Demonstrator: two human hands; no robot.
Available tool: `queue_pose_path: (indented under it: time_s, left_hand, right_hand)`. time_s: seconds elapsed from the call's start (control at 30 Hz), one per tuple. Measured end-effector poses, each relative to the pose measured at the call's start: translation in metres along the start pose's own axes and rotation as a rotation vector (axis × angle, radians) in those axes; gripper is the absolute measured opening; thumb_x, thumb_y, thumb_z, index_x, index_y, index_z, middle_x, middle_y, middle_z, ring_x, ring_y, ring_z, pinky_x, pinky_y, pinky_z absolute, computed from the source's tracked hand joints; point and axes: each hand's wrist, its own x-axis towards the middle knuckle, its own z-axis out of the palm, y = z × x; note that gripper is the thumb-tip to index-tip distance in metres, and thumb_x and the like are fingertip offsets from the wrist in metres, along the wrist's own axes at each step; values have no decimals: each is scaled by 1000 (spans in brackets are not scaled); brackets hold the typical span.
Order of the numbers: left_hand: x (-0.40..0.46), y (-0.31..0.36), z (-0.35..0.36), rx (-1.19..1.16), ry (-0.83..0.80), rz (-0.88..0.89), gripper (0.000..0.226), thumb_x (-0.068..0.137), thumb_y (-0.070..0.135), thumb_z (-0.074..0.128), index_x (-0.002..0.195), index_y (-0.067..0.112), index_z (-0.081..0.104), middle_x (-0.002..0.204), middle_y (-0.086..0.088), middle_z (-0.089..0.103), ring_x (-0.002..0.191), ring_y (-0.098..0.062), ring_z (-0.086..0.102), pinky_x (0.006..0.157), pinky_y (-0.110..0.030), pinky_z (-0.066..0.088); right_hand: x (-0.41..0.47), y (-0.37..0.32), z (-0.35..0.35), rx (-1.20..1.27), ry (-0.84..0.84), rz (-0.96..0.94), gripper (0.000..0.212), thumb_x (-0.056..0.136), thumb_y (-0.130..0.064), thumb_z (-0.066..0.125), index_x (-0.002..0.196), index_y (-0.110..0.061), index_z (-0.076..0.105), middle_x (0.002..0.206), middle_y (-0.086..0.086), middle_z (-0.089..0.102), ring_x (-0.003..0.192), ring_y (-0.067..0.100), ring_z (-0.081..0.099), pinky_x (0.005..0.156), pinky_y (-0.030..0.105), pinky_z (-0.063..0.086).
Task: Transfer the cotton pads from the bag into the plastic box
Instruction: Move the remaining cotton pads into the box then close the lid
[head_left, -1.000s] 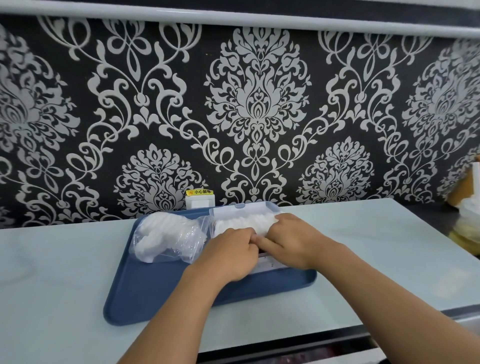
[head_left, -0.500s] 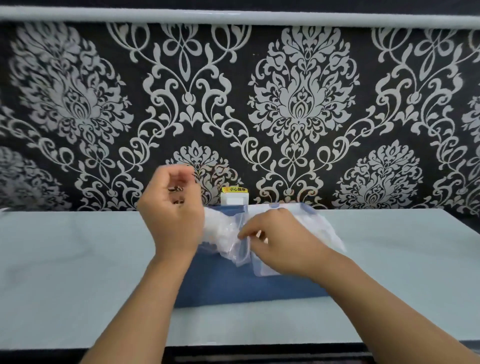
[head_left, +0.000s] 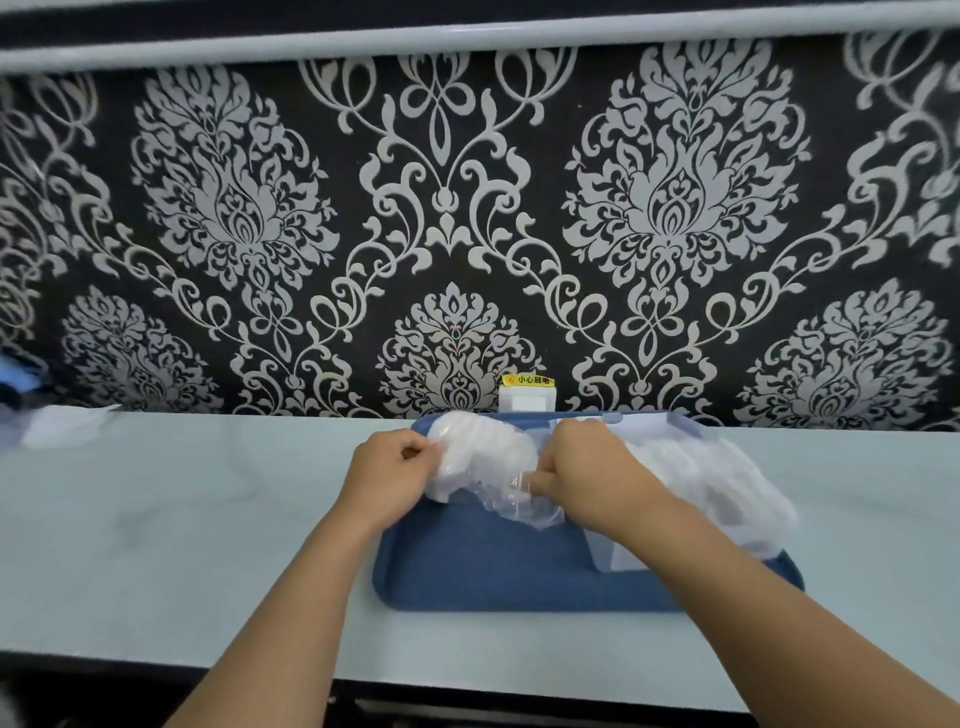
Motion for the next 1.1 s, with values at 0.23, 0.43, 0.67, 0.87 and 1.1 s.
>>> queue_pose_path:
  time_s: [0.23, 0.43, 0.67, 0.87, 1.1]
  left_hand:
    - [5, 2, 7, -124, -47, -66, 21, 98, 17, 60, 83, 17, 75, 90, 0, 73, 84, -17, 63, 80, -32, 48]
    - [3, 6, 12, -185, -101, -83, 24, 101, 19, 54, 85, 16, 72, 87, 0, 70, 80, -16, 60, 76, -30, 47]
    - [1, 8, 15, -237, -90, -85, 24, 100, 19, 51, 84, 16, 69, 83, -4, 69, 77, -21, 59, 80, -42, 53]
    - [-2, 11, 21, -128, -61, 39, 23, 104, 20, 46, 88, 17, 62, 88, -3, 67, 77, -17, 57, 70, -31, 43]
    - [-4, 14, 22, -138, -61, 1, 22, 104, 17, 43, 94, 14, 62, 94, -1, 70, 88, -18, 64, 80, -32, 51]
  right_hand:
    - [-8, -4, 6, 182, -92, -200, 30, 94, -1, 47, 85, -23, 66, 70, -3, 56, 61, 7, 50, 58, 20, 38]
    - [-3, -6, 7, 314, -105, -171, 57, 101, 3, 33, 145, -29, 49, 66, -2, 51, 45, -2, 48, 47, 10, 38]
    - [2, -7, 9, 444, -163, -216, 43, 94, 2, 57, 108, -39, 62, 71, 11, 60, 42, 6, 50, 38, 28, 46]
    - [7, -5, 15, 518, -256, -167, 50, 94, 10, 32, 108, -29, 59, 68, 32, 63, 45, 26, 57, 43, 30, 47]
    - [13, -6, 31, 101, -54, -185, 13, 73, -23, 69, 79, -27, 58, 75, 8, 64, 67, 23, 58, 61, 38, 54]
